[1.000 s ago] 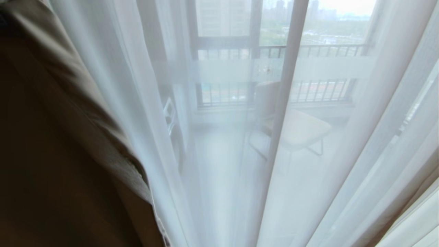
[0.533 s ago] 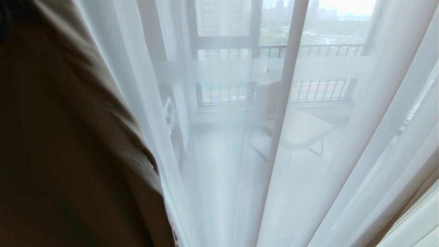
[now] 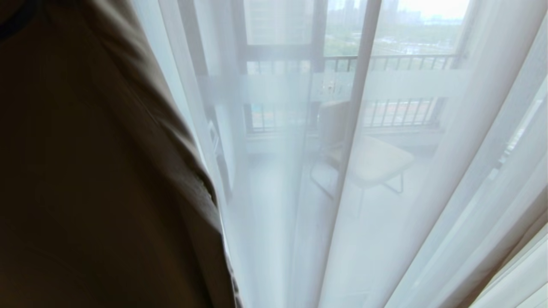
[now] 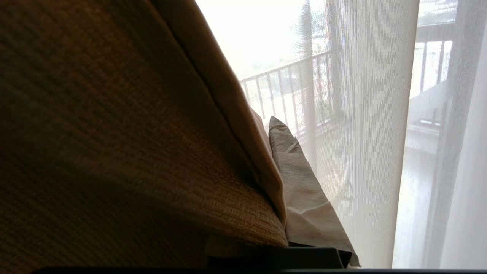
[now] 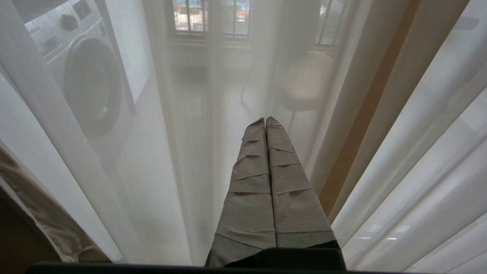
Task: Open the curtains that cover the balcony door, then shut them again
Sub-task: Close the outer curtains on both sides
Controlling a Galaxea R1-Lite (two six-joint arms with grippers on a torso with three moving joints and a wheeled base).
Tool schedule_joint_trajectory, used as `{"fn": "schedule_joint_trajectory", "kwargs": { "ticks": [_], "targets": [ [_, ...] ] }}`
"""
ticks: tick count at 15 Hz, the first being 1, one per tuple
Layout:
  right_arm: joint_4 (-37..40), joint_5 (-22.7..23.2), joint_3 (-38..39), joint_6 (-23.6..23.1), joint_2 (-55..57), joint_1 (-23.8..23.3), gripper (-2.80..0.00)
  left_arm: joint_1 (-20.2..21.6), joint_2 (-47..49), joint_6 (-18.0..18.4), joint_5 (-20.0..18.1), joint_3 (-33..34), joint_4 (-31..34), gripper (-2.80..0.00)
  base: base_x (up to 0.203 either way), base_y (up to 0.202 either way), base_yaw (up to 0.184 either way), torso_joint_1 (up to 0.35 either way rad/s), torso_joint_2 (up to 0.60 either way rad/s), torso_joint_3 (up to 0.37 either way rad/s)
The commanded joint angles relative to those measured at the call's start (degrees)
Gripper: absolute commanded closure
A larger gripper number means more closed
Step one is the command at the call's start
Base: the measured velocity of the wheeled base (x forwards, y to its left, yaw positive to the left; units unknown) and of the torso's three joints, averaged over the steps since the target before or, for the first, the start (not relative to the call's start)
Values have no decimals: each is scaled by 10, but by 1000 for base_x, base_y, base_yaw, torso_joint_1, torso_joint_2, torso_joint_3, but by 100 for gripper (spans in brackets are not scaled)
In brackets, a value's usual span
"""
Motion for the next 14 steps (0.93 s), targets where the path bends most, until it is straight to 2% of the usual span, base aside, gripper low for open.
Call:
{"fn": "schedule_joint_trajectory", "kwargs": {
  "ticks": [1,14],
  "targets": [
    [0,0,0,0,0,0,0,-11,17,1,-1,-15,-2,0,0,0,0,0,0,0],
    [0,0,0,0,0,0,0,-54,75,7,-1,-86,-3,0,0,0,0,0,0,0]
  ]
}}
